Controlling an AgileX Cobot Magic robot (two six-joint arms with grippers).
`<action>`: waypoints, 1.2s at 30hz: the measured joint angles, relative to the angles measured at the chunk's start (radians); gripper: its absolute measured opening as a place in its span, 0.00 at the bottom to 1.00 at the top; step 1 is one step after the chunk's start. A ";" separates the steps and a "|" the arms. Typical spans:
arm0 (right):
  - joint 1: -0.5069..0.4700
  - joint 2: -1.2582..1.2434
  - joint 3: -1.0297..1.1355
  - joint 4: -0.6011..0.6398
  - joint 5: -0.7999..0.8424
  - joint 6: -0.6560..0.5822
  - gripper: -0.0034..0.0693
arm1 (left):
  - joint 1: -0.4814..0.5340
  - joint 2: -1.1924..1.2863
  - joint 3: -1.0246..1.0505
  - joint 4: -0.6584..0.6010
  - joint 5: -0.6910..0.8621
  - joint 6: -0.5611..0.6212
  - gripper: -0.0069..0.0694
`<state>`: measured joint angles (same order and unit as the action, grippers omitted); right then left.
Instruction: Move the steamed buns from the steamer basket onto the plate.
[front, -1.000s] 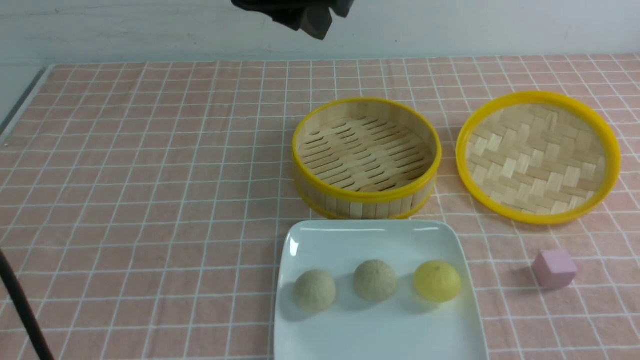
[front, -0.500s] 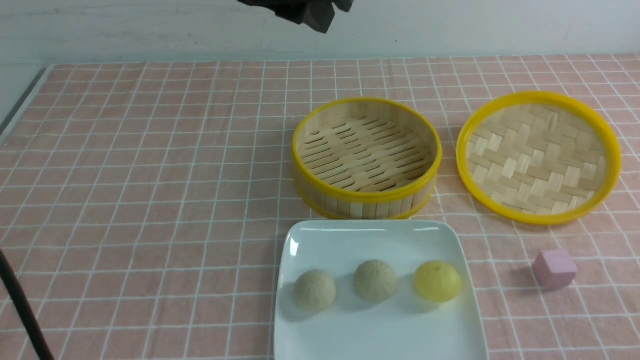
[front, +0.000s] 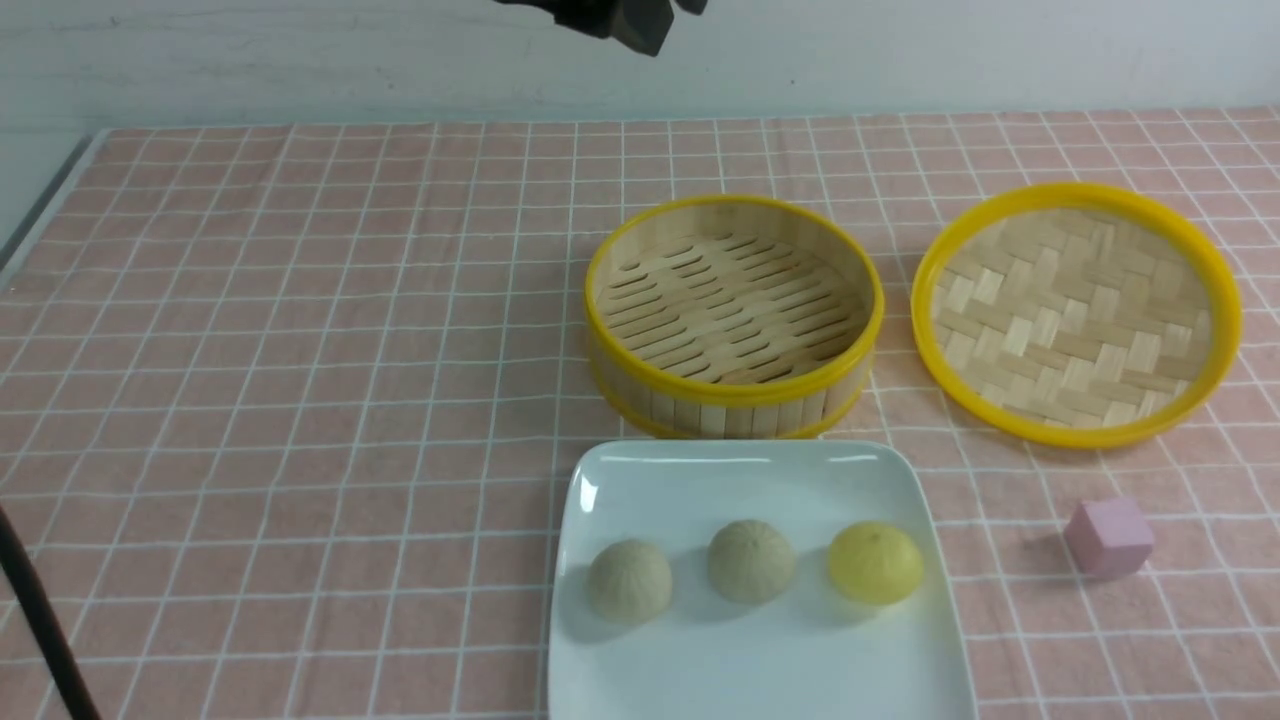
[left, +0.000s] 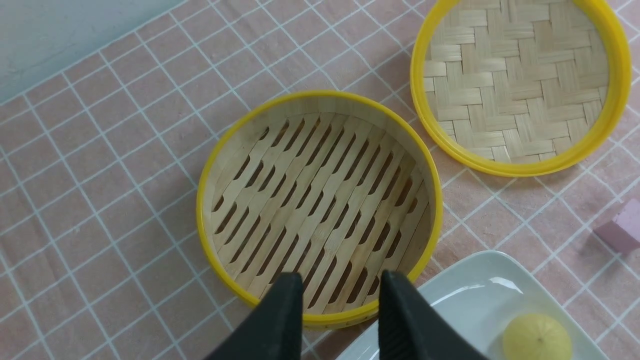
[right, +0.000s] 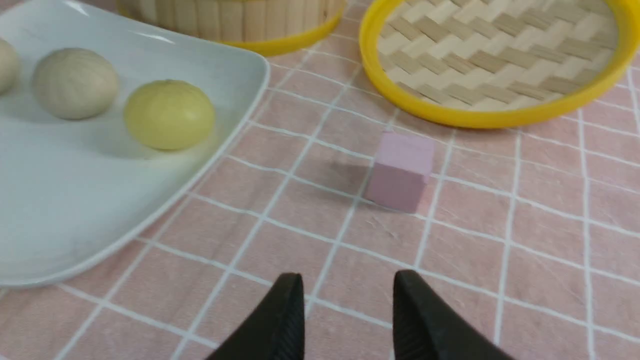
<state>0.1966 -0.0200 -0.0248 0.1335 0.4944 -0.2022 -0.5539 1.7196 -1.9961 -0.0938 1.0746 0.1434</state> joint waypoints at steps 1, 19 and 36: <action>-0.014 0.000 0.000 0.000 0.000 0.000 0.42 | 0.000 0.000 0.000 0.000 0.000 0.001 0.41; -0.192 0.001 0.035 0.037 -0.092 0.000 0.42 | 0.000 0.000 0.000 -0.001 -0.010 0.014 0.41; -0.192 0.001 0.035 -0.018 -0.089 0.000 0.37 | 0.000 0.000 0.000 -0.001 -0.012 0.019 0.41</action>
<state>0.0045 -0.0188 0.0107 0.1156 0.4051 -0.2022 -0.5539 1.7196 -1.9961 -0.0948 1.0624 0.1627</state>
